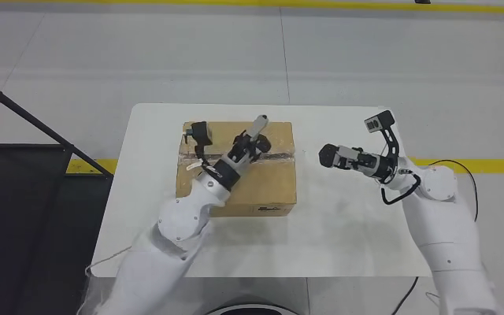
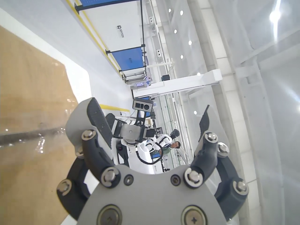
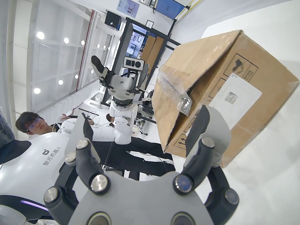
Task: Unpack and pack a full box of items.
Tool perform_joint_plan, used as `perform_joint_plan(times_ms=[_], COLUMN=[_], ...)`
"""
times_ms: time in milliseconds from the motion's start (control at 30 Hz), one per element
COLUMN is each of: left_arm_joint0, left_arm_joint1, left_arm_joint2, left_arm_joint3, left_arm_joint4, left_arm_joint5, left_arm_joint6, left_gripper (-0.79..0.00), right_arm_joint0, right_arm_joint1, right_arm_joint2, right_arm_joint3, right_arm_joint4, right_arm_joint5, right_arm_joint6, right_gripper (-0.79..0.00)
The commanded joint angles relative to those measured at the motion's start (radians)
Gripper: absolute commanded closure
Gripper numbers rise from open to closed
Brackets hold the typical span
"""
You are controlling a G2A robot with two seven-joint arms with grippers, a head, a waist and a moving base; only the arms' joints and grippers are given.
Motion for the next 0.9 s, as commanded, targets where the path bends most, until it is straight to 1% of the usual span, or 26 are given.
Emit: perform_joint_plan(times_ms=[0,133,233,300,367,433,533,733,867], left_arm_joint0=[0.067,0.176,0.232,0.252,0.258,0.251,0.217,0.144,0.112], left_arm_joint1=[0.012,0.032,0.044,0.051,0.057,0.060,0.061,0.059,0.058], left_arm_joint2=[-0.090,-0.267,-0.385,-0.438,-0.465,-0.466,-0.436,-0.369,-0.337], left_arm_joint3=[-0.061,-0.120,-0.125,-0.115,-0.098,-0.071,-0.028,0.029,0.054], left_arm_joint4=[0.002,-0.008,-0.037,-0.052,-0.045,-0.053,-0.058,-0.054,-0.048], left_arm_joint5=[-0.018,-0.027,-0.023,-0.010,-0.006,-0.005,-0.008,0.012,0.029], left_arm_joint6=[-0.013,-0.063,-0.128,-0.181,-0.244,-0.288,-0.327,-0.332,-0.326], left_gripper=[-0.785,-0.785,-0.785,-0.785,-0.785,-0.785,-0.785,-0.785,-0.785], right_arm_joint0=[0.019,0.065,0.065,0.065,0.065,0.059,0.050,0.099,0.139], right_arm_joint1=[-0.003,-0.013,-0.013,-0.013,-0.013,-0.014,-0.022,-0.044,-0.059], right_arm_joint2=[-0.016,-0.062,-0.062,-0.062,-0.062,-0.067,-0.099,-0.173,-0.228], right_arm_joint3=[-0.021,-0.051,-0.051,-0.051,-0.051,-0.059,-0.085,-0.041,0.000], right_arm_joint4=[-0.003,-0.004,-0.004,-0.004,-0.004,-0.009,0.019,0.058,0.039], right_arm_joint5=[0.021,0.093,0.093,0.093,0.093,0.098,0.128,0.175,0.210], right_arm_joint6=[-0.012,-0.046,-0.046,-0.046,-0.046,-0.059,-0.085,-0.105,-0.119], right_gripper=[-0.785,-0.785,-0.785,-0.785,-0.785,-0.785,-0.785,-0.785,-0.785])
